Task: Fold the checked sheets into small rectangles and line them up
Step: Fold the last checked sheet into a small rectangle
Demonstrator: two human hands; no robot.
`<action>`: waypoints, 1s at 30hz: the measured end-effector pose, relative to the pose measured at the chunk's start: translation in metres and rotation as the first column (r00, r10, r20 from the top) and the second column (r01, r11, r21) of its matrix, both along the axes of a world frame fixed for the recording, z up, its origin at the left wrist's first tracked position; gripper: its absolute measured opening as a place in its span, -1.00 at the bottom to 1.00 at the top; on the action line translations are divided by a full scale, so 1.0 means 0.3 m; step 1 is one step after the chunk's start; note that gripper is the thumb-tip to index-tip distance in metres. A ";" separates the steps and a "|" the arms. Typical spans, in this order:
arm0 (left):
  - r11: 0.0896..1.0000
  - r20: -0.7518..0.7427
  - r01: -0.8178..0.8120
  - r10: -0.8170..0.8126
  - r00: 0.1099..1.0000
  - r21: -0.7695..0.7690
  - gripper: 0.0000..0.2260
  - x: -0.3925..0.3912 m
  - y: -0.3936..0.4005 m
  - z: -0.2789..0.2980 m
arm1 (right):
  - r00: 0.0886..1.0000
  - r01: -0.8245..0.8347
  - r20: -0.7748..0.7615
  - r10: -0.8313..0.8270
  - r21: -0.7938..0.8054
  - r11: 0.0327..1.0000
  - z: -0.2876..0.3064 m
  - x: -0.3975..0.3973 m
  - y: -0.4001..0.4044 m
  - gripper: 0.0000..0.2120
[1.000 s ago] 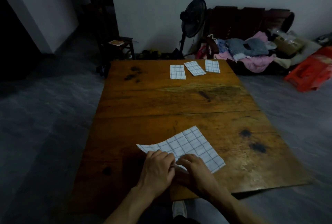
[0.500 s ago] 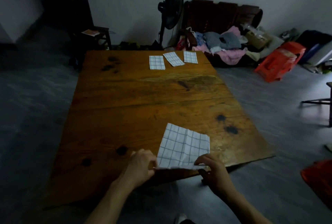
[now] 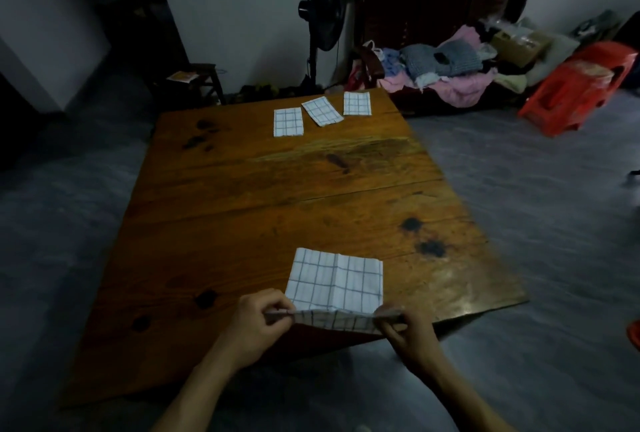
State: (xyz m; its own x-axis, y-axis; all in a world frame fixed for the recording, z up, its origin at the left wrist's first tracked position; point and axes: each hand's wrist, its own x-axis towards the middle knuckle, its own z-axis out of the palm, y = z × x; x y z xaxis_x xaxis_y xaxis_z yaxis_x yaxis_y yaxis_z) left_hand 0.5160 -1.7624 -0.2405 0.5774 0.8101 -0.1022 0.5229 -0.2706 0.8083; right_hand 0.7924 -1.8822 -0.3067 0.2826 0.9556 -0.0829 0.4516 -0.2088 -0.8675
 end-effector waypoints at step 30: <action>0.953 -0.311 -0.110 0.017 0.950 -0.283 -0.41 0.095 0.230 -0.343 | 0.929 0.329 -0.061 -0.365 -0.310 0.892 -0.065 0.061 0.260 -0.59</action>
State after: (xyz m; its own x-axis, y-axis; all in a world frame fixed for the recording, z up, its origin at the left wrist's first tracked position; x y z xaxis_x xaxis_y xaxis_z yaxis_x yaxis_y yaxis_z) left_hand 0.5445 -1.6935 -0.3434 0.4296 0.7508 -0.5017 0.7622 -0.0036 0.6473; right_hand 0.8108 -1.8042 -0.3261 0.5636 0.7270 -0.3923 0.2055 -0.5833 -0.7858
